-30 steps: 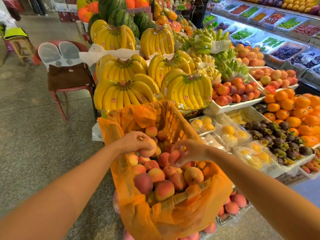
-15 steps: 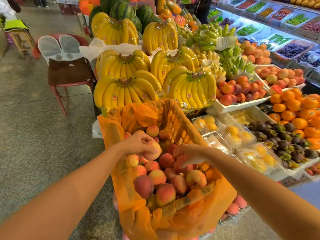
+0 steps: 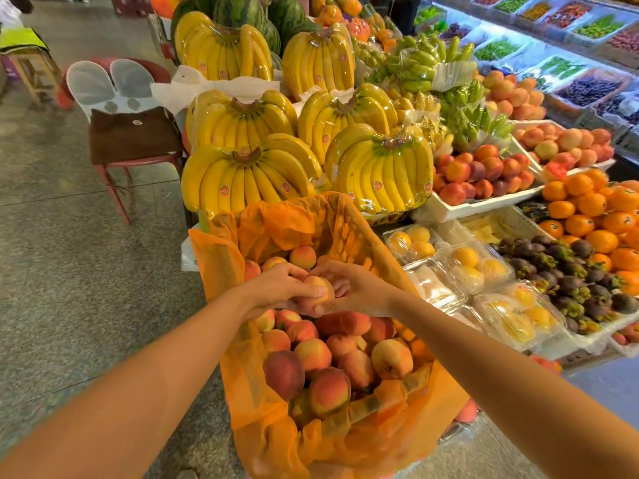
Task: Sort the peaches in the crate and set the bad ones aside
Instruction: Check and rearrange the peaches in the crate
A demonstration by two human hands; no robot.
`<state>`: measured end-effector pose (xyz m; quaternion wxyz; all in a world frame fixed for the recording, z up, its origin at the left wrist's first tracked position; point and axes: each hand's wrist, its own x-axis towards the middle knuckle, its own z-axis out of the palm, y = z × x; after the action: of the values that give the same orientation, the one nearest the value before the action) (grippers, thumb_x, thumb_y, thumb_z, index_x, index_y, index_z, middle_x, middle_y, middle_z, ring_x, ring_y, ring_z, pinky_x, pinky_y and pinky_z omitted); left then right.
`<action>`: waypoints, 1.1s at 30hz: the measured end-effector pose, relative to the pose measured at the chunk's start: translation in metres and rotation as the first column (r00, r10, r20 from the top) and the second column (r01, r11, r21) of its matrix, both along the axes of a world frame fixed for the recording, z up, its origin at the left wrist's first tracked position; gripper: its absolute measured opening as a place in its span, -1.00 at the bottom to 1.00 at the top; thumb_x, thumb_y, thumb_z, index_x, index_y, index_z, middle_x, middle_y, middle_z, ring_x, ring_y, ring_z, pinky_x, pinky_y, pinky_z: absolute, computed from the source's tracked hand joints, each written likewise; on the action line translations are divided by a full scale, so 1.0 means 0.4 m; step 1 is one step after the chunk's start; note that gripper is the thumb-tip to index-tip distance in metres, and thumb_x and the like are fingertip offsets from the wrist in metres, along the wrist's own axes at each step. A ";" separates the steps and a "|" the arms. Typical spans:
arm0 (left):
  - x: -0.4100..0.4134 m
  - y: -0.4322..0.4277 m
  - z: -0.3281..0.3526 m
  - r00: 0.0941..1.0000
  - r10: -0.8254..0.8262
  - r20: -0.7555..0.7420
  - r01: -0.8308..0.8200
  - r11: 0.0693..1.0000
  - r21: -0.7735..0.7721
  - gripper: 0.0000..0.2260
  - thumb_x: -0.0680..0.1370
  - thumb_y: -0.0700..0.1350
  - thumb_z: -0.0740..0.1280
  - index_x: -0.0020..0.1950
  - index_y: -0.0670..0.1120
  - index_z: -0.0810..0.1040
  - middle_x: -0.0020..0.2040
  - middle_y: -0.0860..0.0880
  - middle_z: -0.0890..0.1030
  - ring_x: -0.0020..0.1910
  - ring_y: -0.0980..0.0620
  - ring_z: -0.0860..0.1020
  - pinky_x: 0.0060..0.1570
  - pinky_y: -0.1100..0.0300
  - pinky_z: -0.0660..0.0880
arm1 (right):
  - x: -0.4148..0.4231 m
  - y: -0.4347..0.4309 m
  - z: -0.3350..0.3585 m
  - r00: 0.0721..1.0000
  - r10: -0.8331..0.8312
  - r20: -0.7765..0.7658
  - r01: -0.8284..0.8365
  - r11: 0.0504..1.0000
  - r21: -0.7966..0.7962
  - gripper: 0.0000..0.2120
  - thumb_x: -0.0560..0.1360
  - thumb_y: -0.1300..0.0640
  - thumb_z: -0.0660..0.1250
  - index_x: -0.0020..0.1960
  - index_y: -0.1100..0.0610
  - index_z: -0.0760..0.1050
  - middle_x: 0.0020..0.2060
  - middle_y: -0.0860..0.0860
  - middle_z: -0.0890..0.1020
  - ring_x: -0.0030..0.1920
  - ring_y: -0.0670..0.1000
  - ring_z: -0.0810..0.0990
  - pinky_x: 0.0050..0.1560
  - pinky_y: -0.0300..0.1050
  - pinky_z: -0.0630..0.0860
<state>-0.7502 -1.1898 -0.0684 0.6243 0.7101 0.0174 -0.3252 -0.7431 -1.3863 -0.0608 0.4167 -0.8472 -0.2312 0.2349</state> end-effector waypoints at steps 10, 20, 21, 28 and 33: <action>0.026 0.160 -0.044 0.730 -0.025 0.683 -0.452 0.733 0.509 -0.89 0.44 0.05 0.40 -0.05 0.14 0.60 0.16 0.04 0.56 0.24 0.04 0.40 0.23 0.06 0.29 | 0.057 0.048 -0.078 0.998 0.042 0.037 -0.033 0.977 -0.212 -0.46 0.35 0.02 0.56 0.27 -0.03 0.44 0.13 -0.04 0.51 0.00 -0.02 0.58 0.03 -0.13 0.53; 0.026 0.236 -0.118 0.713 -0.046 0.699 -0.486 0.686 0.541 -0.47 0.39 0.24 0.15 0.30 0.09 0.48 0.53 0.06 0.17 0.51 0.01 0.03 0.41 0.04 -0.03 | 0.120 0.198 -0.208 0.945 0.315 0.088 -0.232 0.834 -0.501 -0.46 0.32 -0.01 0.53 0.22 0.14 0.49 -0.06 0.11 0.62 -0.04 0.15 0.59 -0.10 0.04 0.52; 0.031 0.239 -0.124 0.704 -0.028 0.710 -0.496 0.696 0.520 -0.44 0.38 0.27 0.12 0.28 0.08 0.50 0.52 0.05 0.21 0.49 0.00 0.06 0.39 0.06 -0.01 | 0.121 0.207 -0.220 0.942 0.324 0.092 -0.238 0.833 -0.500 -0.49 0.34 0.00 0.52 0.22 0.14 0.50 -0.06 0.10 0.62 -0.04 0.15 0.59 -0.11 0.01 0.51; 0.070 0.251 -0.143 0.622 0.029 0.783 -0.578 0.691 0.434 -0.59 0.43 0.20 0.15 0.13 0.06 0.59 0.35 -0.02 0.41 0.36 -0.06 0.27 0.29 -0.03 0.24 | 0.149 0.221 -0.225 0.970 0.225 -0.092 -0.243 0.894 -0.377 -0.67 0.48 -0.01 0.42 0.21 0.07 0.56 -0.02 0.01 0.66 0.00 0.01 0.60 0.07 -0.05 0.51; 0.092 0.250 -0.147 0.613 0.041 0.789 -0.594 0.682 0.426 -0.73 0.47 0.07 0.28 0.13 0.05 0.59 0.33 -0.02 0.42 0.36 -0.05 0.26 0.29 -0.01 0.22 | 0.178 0.199 -0.220 0.980 0.164 -0.112 -0.194 0.918 -0.347 -0.69 0.51 -0.02 0.40 0.20 0.09 0.58 0.07 0.01 0.65 0.08 -0.01 0.59 0.14 -0.06 0.50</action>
<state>-0.7132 -1.0898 -0.1273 0.3376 0.9310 0.0173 0.1380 -0.6720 -1.3067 -0.1487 0.2422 -0.8737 -0.2444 0.3439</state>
